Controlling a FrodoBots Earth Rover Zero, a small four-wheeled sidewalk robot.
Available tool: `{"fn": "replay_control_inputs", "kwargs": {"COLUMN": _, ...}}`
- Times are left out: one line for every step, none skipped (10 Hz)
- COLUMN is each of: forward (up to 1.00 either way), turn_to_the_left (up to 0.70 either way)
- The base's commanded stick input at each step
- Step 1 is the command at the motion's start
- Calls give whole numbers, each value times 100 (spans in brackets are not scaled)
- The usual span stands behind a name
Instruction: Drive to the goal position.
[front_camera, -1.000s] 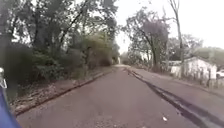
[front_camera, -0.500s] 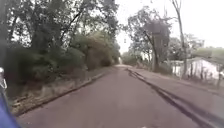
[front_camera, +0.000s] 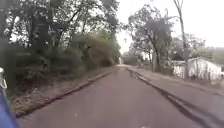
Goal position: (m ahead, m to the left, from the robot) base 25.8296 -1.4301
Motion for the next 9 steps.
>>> {"fn": "replay_control_inputs", "kwargs": {"forward": 70, "turn_to_the_left": 0}}
{"fn": "replay_control_inputs", "kwargs": {"forward": 70, "turn_to_the_left": 1}}
{"fn": "replay_control_inputs", "kwargs": {"forward": 70, "turn_to_the_left": 1}}
{"fn": "replay_control_inputs", "kwargs": {"forward": 70, "turn_to_the_left": 1}}
{"fn": "replay_control_inputs", "kwargs": {"forward": 70, "turn_to_the_left": 1}}
{"fn": "replay_control_inputs", "kwargs": {"forward": 70, "turn_to_the_left": 1}}
{"fn": "replay_control_inputs", "kwargs": {"forward": 70, "turn_to_the_left": 1}}
{"fn": "replay_control_inputs", "kwargs": {"forward": 70, "turn_to_the_left": 1}}
{"fn": "replay_control_inputs", "kwargs": {"forward": 70, "turn_to_the_left": 1}}
